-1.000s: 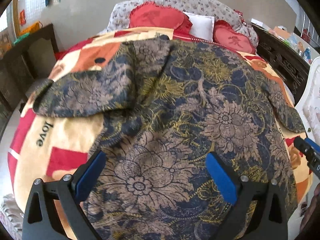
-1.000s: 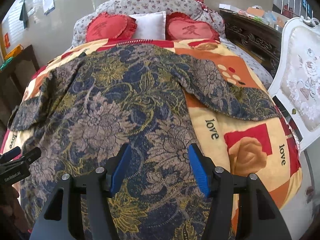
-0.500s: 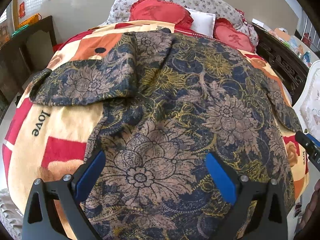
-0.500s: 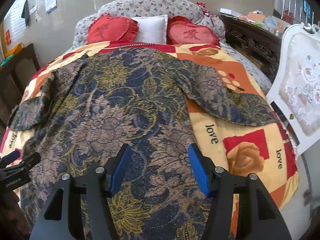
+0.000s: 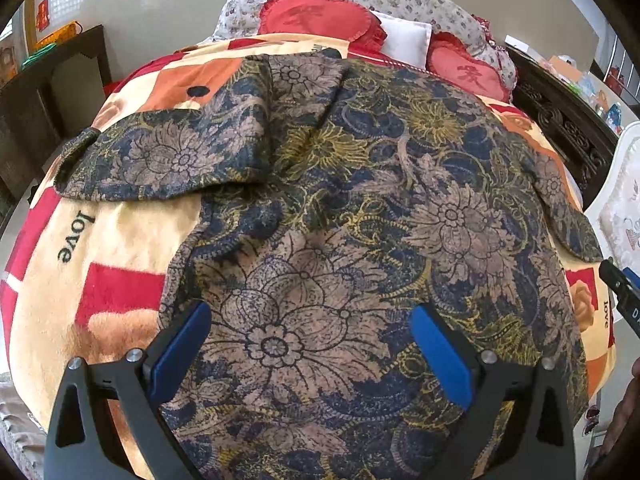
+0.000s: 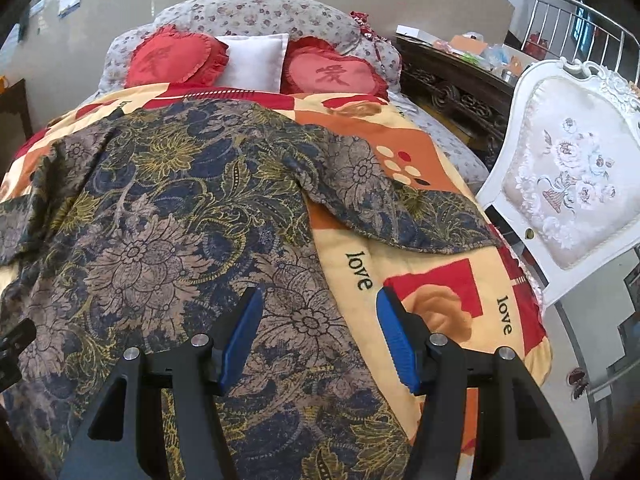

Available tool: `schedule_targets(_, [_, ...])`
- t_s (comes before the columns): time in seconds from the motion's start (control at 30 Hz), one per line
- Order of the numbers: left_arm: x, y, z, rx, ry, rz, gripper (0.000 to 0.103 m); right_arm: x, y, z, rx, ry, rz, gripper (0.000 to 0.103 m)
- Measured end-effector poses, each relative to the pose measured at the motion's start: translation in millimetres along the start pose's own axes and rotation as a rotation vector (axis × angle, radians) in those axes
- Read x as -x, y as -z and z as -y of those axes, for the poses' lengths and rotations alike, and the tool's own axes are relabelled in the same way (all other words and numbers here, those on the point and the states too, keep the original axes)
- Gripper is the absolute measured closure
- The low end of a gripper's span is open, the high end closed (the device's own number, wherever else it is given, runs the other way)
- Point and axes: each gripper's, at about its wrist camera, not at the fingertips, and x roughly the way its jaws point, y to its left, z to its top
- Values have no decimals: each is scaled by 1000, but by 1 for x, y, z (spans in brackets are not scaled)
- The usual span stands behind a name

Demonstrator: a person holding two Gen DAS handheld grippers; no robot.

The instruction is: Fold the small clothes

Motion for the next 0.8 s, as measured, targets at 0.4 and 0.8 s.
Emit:
schedule_targets(0.4, [1, 1, 0, 7, 7, 3, 1, 3, -1, 1, 3, 15, 10, 25])
schedule_targets(0.8, [0, 1, 0, 5, 7, 4, 1, 3, -2, 4, 18, 84, 23, 25])
